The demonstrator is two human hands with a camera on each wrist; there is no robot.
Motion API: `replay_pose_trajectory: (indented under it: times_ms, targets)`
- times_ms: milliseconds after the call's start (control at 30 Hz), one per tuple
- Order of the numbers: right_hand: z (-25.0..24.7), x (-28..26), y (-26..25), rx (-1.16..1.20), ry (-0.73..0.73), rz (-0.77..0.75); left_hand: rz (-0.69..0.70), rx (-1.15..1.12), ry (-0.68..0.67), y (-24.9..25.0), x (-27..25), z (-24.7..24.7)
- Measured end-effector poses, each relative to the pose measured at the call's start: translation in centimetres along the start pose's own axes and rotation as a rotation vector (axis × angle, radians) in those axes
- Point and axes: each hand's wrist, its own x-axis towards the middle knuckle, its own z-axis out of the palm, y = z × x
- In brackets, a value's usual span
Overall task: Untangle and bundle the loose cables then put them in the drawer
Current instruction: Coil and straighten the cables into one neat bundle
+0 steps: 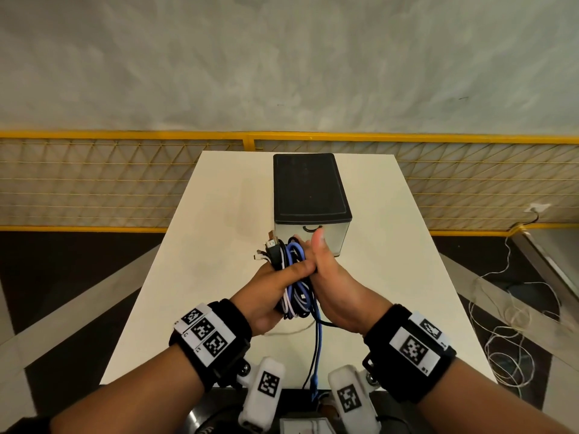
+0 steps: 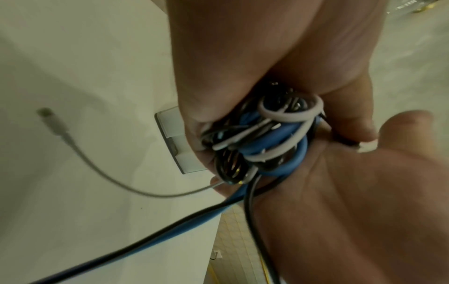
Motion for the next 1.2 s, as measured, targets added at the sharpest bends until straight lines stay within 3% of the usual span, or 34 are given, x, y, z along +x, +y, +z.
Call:
replay_pose_trajectory:
  times_ms: [333,567,800,1100,1200]
  targets:
    - [0.1,-0.1,0.9,0.027,0.005,-0.030,0.024,0.107,-0.015,0.8,0.3,-0.7]
    - [-0.4,0.0,0.1,0.111,-0.001,0.010,0.159,0.137,0.116,0.3,0.9,0.1]
    - [-0.7,0.3,-0.6,0.038,-0.032,0.087,0.279,0.204,0.246,-0.1,0.7,1.3]
    - [0.0,0.1,-0.2,-0.103,-0.042,0.038,0.272,0.287,0.201,0.9,0.8,0.1]
    - [-0.2,0.3,0.0,-0.077,0.008,0.006,0.278,0.211,0.257,1.2,1.3,-0.2]
